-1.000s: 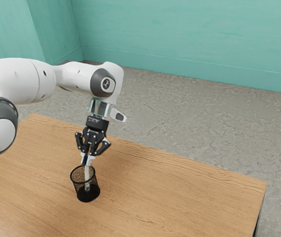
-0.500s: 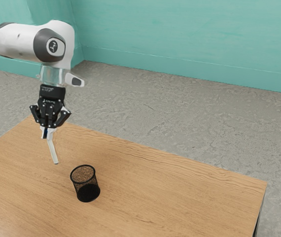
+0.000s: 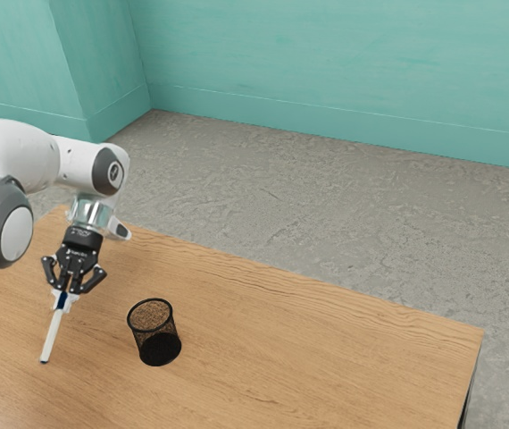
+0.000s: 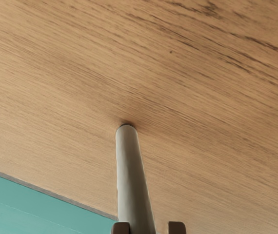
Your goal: Take the marker out of the pen holder and place it to the left of the pen holder.
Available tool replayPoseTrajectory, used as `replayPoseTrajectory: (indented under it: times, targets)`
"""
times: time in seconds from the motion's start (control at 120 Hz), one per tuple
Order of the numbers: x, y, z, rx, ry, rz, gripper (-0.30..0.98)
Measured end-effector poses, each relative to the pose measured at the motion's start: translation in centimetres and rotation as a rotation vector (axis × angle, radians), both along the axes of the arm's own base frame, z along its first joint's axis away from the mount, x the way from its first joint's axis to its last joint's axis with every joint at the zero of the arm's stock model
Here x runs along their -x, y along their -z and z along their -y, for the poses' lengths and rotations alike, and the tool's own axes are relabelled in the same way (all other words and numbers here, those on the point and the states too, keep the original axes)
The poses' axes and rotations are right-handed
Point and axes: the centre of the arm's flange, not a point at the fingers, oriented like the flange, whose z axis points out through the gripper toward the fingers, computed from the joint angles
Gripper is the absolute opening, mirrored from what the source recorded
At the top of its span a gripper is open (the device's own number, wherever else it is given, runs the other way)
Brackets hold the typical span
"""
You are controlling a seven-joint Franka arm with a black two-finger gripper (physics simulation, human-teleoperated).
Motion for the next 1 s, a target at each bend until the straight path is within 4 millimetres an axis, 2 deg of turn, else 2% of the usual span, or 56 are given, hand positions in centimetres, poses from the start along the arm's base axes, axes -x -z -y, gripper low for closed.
replayPoseTrajectory:
  times: [0.1,0.183,0.292,0.5,0.65,0.7,0.858,0.9,0.925,0.967,1.0]
  targets:
    - [-0.9,0.3,0.3,0.035,-0.003,0.047,-0.05]
    - [-2.5,0.7,0.6,0.054,0.005,0.107,-0.03]
    - [-3.6,1.9,0.9,0.084,0.008,0.167,0.00]
    - [-4.8,3.3,1.3,0.121,0.023,0.252,0.05]
    - [-5.2,3.8,1.3,0.138,0.030,0.281,0.00]
    - [-5.3,3.9,1.5,0.144,0.038,0.287,0.05]
    - [-5.6,3.7,2.0,0.163,0.062,0.304,0.37]
    - [-6.1,1.8,2.5,0.167,0.077,0.336,0.43]
    - [-6.5,-1.1,3.2,0.173,0.094,0.383,0.46]
    - [-6.9,-8.4,5.6,0.195,0.147,0.494,0.50]
    - [-6.3,-15.4,8.2,0.215,0.204,0.599,0.53]
